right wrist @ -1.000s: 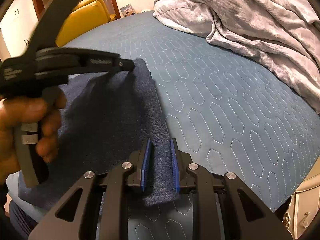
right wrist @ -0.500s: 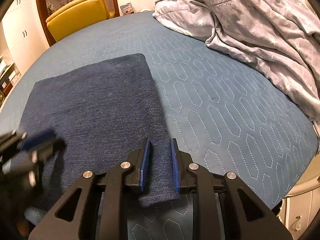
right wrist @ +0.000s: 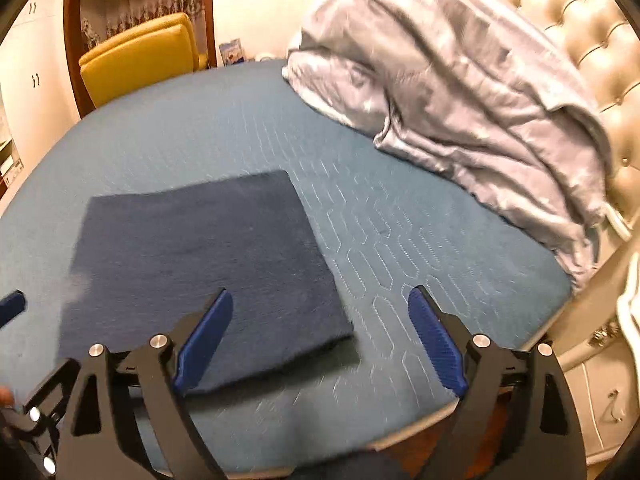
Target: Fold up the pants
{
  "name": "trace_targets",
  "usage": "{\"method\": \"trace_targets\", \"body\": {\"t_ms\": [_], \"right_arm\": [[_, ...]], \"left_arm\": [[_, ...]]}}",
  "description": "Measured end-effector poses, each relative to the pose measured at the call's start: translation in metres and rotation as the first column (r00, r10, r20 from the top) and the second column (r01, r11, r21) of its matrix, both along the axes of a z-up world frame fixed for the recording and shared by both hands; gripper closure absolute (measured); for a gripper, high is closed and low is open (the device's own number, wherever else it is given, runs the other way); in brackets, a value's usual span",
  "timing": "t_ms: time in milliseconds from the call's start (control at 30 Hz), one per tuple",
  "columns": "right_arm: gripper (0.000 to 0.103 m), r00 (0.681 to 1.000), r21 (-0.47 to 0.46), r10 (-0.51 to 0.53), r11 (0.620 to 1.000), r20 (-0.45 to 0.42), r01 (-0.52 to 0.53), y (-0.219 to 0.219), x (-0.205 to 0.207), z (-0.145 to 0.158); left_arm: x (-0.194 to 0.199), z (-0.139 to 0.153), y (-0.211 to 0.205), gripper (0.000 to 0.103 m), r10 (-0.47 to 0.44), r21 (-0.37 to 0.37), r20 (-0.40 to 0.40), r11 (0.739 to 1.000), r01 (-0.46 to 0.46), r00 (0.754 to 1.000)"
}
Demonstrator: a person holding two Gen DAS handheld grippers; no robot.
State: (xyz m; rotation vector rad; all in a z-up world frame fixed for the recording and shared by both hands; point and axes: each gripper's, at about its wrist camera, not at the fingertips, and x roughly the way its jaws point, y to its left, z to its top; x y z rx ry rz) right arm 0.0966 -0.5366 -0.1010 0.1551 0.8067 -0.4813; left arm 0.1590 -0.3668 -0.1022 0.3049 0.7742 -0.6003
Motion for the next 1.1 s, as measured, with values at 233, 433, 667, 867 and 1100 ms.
{"method": "trace_targets", "body": {"t_ms": [233, 433, 667, 867, 1100], "right_arm": [[0.017, 1.000, 0.010, -0.024, 1.000, 0.013, 0.024, 0.032, -0.032, 0.038], [0.017, 1.000, -0.014, -0.016, 1.000, 0.012, 0.016, 0.043, -0.033, 0.046], [0.017, 1.000, -0.011, -0.006, 1.000, 0.010, 0.006, 0.047, -0.031, 0.046], [0.017, 1.000, -0.009, -0.005, 1.000, 0.011, 0.005, 0.048, -0.031, 0.046], [0.017, 1.000, -0.004, 0.003, 1.000, 0.011, -0.003, 0.049, -0.029, 0.044]], "left_arm": [[-0.010, 0.037, 0.035, 0.002, 0.087, -0.068, -0.052, 0.994, -0.090, 0.995], [-0.006, 0.048, 0.045, 0.002, 0.149, -0.041, -0.042, 0.988, -0.151, 0.988], [-0.002, 0.048, 0.048, 0.002, 0.145, -0.049, -0.057, 0.988, -0.148, 0.988], [-0.001, 0.047, 0.048, 0.002, 0.143, -0.049, -0.067, 0.988, -0.147, 0.987], [0.000, 0.045, 0.045, 0.002, 0.148, -0.041, -0.063, 0.988, -0.151, 0.987]]}}
